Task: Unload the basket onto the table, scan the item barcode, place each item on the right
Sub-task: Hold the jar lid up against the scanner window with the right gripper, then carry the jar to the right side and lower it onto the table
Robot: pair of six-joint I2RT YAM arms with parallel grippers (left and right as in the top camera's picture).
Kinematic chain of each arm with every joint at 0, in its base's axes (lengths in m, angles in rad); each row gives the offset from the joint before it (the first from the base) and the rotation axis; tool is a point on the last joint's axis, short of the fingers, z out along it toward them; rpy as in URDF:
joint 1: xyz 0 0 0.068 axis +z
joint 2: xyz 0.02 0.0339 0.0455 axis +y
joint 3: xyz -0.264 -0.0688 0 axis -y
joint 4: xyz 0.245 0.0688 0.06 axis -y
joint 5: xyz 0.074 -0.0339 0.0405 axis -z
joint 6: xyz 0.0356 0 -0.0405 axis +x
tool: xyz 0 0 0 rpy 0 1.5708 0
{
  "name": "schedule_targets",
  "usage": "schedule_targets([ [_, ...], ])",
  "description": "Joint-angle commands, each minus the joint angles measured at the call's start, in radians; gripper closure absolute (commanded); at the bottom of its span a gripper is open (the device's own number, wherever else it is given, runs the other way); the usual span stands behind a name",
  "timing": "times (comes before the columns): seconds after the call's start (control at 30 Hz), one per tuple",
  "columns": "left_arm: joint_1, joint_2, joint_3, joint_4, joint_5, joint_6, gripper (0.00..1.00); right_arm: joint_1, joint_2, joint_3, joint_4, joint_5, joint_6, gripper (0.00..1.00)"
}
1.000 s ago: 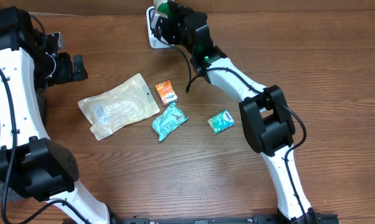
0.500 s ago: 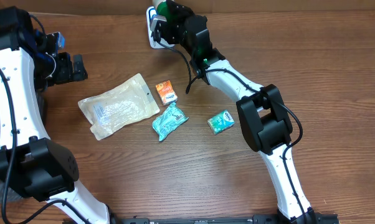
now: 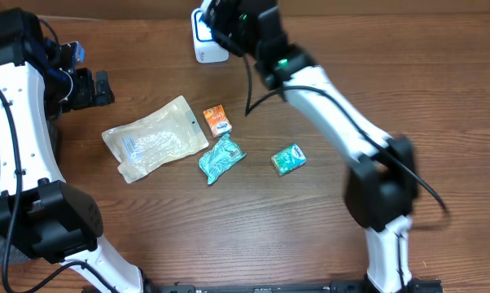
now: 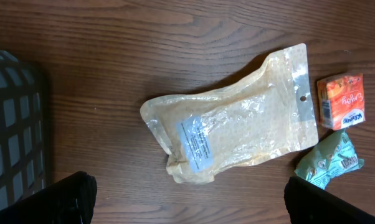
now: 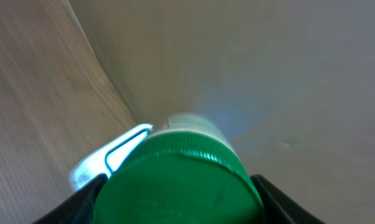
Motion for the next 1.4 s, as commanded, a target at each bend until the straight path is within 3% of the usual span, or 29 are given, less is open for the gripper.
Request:
schedule_targets([
  [0.0,-0.008,-0.013,0.021,0.000,0.012,-0.017,0.00,-0.029,-0.221,0.027,-0.152,0.006,0.286,0.64],
  [0.23,-0.008,-0.013,0.021,0.000,0.012,-0.017,0.01,-0.166,-0.353,0.027,-0.711,-0.022,0.557,0.64],
  [0.4,-0.008,-0.013,0.021,0.000,0.012,-0.017,0.01,-0.288,-0.323,0.000,-0.924,-0.085,0.644,0.64],
  [0.57,-0.008,-0.013,0.021,0.000,0.012,-0.017,0.00,-0.409,-0.318,-0.144,-0.922,-0.170,0.680,0.64],
  [0.93,-0.008,-0.013,0.021,0.000,0.012,-0.017,0.00,-0.495,-0.316,-0.497,-0.729,-0.148,0.680,0.64],
  [1.37,-0.008,-0.013,0.021,0.000,0.012,-0.017,0.00,-0.504,-0.315,-0.550,-0.741,-0.112,0.680,0.64],
])
